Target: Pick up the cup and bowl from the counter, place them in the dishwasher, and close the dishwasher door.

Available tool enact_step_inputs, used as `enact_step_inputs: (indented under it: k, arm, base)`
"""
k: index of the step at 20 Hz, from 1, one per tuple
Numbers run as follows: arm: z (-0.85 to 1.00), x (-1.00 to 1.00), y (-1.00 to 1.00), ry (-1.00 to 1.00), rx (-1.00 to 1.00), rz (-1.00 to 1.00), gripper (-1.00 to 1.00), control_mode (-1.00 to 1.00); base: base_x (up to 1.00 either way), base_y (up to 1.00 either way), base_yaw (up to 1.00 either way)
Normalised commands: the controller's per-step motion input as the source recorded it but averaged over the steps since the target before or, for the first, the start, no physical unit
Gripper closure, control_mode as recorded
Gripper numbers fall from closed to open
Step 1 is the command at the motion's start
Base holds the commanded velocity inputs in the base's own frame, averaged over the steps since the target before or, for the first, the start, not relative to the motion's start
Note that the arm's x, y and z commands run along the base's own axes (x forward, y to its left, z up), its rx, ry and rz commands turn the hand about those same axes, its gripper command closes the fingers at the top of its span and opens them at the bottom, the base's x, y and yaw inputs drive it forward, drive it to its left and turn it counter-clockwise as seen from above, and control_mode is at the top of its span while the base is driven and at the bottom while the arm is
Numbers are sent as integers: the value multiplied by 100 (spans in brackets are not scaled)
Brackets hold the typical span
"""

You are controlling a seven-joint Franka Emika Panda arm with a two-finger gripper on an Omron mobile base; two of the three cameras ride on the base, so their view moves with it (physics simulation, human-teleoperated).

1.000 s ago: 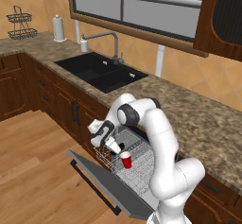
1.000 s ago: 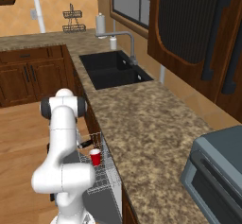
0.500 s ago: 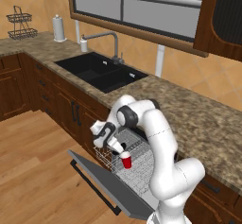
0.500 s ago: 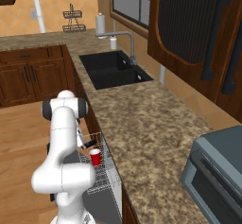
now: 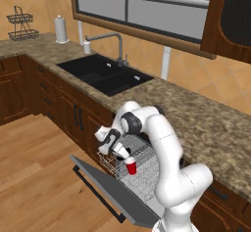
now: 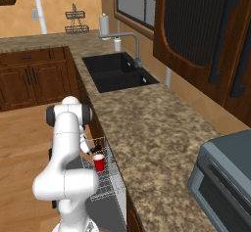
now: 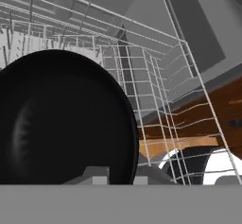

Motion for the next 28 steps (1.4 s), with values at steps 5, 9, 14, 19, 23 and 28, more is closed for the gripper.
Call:
enact_step_inputs:
  k: [5,9,14,19,23,28]
  arm:
    - [-20,30,0,0,0,3,100,-100]
    - [-22,27,0,0,0,3,100,-100]
    - [-39,7,0,0,0,6,100,-100]
    - [-28,12,-7,0,0,6,100,-100]
    - [-25,16,-13,-1,0,5,100,-100]
    - [-16,-2,0,-7,0,9,-100,-100]
  base:
    - [0,0,0]
    - [0,0,0]
    - [0,0,0]
    - [0,0,0]
    - [0,0,0]
    - [0,0,0]
